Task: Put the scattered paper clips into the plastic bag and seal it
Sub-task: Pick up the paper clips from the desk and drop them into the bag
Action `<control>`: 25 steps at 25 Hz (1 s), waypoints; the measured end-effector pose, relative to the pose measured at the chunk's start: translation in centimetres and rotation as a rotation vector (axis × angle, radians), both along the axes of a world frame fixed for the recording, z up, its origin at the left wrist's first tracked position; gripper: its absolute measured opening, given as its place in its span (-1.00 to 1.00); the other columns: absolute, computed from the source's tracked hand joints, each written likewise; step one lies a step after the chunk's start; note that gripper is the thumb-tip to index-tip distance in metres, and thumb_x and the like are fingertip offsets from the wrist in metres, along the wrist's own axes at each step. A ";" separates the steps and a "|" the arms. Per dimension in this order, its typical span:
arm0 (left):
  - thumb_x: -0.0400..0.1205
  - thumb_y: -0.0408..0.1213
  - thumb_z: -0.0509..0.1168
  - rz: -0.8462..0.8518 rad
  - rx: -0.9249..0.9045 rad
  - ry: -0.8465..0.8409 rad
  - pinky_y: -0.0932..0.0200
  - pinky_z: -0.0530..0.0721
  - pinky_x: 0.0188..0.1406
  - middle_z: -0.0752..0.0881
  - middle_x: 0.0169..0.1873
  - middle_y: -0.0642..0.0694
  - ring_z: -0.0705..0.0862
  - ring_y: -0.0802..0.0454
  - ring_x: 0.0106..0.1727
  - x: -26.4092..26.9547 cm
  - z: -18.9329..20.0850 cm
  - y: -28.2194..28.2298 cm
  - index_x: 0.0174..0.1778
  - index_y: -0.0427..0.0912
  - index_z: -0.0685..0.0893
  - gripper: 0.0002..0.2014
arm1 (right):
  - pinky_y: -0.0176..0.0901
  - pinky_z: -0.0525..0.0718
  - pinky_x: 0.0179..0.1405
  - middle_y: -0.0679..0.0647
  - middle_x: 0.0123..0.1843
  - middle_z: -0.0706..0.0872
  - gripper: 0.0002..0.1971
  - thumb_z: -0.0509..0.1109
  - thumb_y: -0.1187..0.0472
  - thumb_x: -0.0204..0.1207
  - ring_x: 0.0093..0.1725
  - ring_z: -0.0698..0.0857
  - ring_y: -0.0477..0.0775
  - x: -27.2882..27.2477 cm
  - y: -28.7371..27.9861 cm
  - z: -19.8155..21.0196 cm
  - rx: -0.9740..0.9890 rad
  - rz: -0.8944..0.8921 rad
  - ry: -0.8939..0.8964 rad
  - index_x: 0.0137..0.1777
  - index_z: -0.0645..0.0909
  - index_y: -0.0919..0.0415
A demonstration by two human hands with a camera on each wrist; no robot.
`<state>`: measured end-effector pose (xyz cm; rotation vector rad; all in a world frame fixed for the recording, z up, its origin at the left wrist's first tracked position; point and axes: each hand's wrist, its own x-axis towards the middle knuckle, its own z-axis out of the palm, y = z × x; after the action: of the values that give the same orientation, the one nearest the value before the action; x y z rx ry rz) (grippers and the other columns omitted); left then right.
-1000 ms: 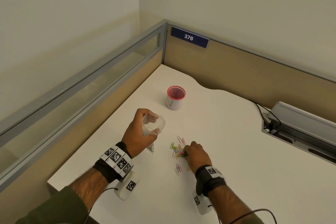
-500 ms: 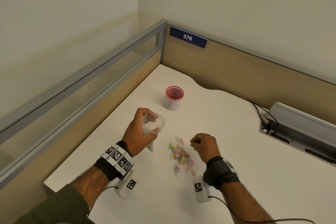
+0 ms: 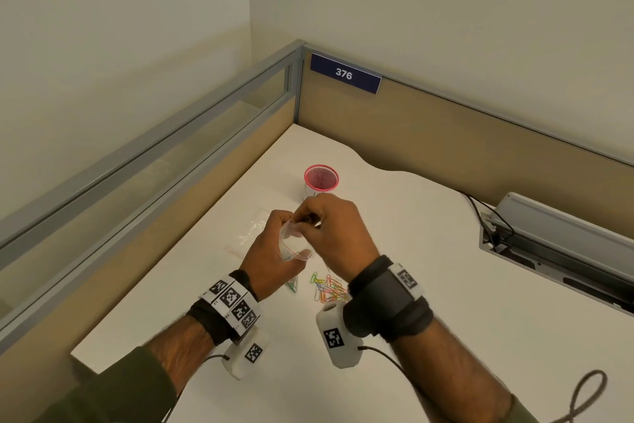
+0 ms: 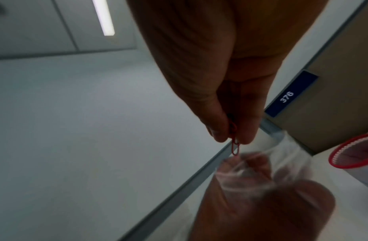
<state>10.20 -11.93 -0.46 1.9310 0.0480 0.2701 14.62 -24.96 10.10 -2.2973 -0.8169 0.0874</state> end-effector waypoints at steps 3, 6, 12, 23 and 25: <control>0.45 -0.37 0.55 0.020 0.013 -0.005 0.61 0.58 -0.08 0.60 0.00 0.29 0.64 0.46 0.08 0.2 0.1 0.1 0.12 0.24 0.35 -0.41 | -0.12 0.71 0.06 0.07 0.00 0.74 -0.85 0.35 0.21 0.59 -0.04 0.69 0.04 -0.7 0.9 -0.4 -0.103 -0.001 -0.020 0.06 0.72 0.17; 0.47 -0.33 0.54 0.010 -0.010 -0.003 0.52 0.61 0.10 0.62 0.08 0.16 0.65 0.21 0.20 0.0 0.1 0.7 0.21 0.07 0.39 -0.46 | -0.28 0.68 -0.03 0.01 -0.07 0.74 -0.89 0.37 0.27 0.58 -0.10 0.68 -0.03 -0.3 -0.5 -0.2 0.097 -0.108 -0.078 0.00 0.72 0.15; 0.42 -0.32 0.50 0.016 -0.095 -0.026 0.11 0.66 0.28 0.68 0.16 0.02 0.68 0.03 0.28 -1.3 -0.3 2.4 0.21 -0.06 0.46 -0.50 | -0.06 0.68 0.13 0.07 0.08 0.74 -0.78 0.48 0.08 0.49 0.02 0.68 0.03 2.8 -8.4 -10.1 -0.328 -0.305 0.179 0.09 0.69 0.12; 0.38 -0.32 0.51 0.030 -0.102 -0.026 0.28 0.66 0.20 0.69 0.13 -0.01 0.69 0.04 0.27 -1.3 -0.1 3.1 0.18 0.09 0.46 -0.48 | -0.06 0.69 0.08 0.20 0.10 0.70 -0.82 0.34 0.19 0.55 0.04 0.70 0.17 0.2 -7.6 -20.0 -0.447 -0.496 0.406 0.07 0.66 0.24; 0.39 -0.37 0.51 0.030 -0.095 -0.025 0.33 0.66 0.17 0.68 0.14 0.01 0.68 0.07 0.28 -1.4 -0.1 3.2 0.18 0.09 0.46 -0.47 | -0.05 0.70 0.14 0.18 0.11 0.74 -0.83 0.34 0.25 0.55 0.07 0.71 0.16 1.3 -6.6 -19.7 -0.396 -0.481 0.382 0.08 0.69 0.21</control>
<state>8.80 -8.73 -0.52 1.8333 0.0723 0.3070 15.91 -31.54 -9.62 -2.6597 -0.0418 0.4896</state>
